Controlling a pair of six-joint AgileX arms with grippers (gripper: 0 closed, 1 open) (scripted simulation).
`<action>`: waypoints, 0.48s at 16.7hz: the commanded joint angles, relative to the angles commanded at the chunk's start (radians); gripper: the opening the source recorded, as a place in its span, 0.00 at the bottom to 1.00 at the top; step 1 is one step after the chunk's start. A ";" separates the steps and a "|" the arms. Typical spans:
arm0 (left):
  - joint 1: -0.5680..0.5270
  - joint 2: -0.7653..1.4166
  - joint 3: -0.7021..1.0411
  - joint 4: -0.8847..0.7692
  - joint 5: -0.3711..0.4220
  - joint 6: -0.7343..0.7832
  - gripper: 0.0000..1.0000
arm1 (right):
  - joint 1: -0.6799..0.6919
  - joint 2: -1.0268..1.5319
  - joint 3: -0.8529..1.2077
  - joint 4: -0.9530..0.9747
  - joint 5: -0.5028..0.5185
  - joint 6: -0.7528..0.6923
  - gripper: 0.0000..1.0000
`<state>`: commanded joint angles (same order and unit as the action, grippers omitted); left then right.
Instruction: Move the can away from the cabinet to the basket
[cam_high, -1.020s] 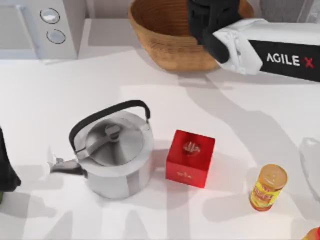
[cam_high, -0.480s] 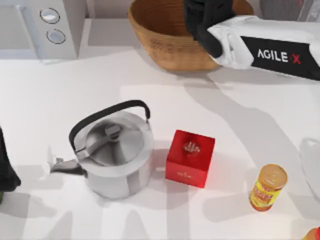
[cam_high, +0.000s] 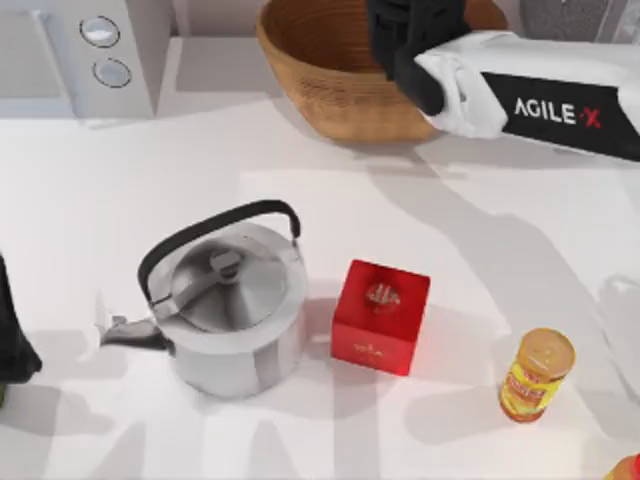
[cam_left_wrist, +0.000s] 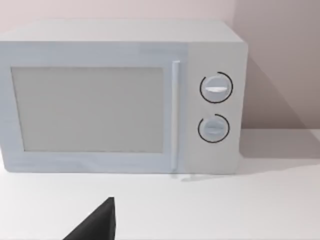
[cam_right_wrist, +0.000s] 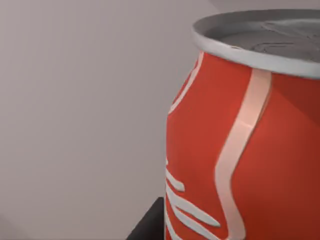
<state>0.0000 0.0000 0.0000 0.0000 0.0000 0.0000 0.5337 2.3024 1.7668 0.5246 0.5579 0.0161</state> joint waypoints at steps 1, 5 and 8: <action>0.000 0.000 0.000 0.000 0.000 0.000 1.00 | 0.000 0.000 0.000 0.000 0.000 0.000 0.60; 0.000 0.000 0.000 0.000 0.000 0.000 1.00 | 0.000 0.000 0.000 0.000 0.000 0.000 0.90; 0.000 0.000 0.000 0.000 0.000 0.000 1.00 | 0.000 0.000 0.000 0.000 0.000 0.000 1.00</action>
<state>0.0000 0.0000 0.0000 0.0000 0.0000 0.0000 0.5337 2.3024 1.7668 0.5246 0.5579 0.0161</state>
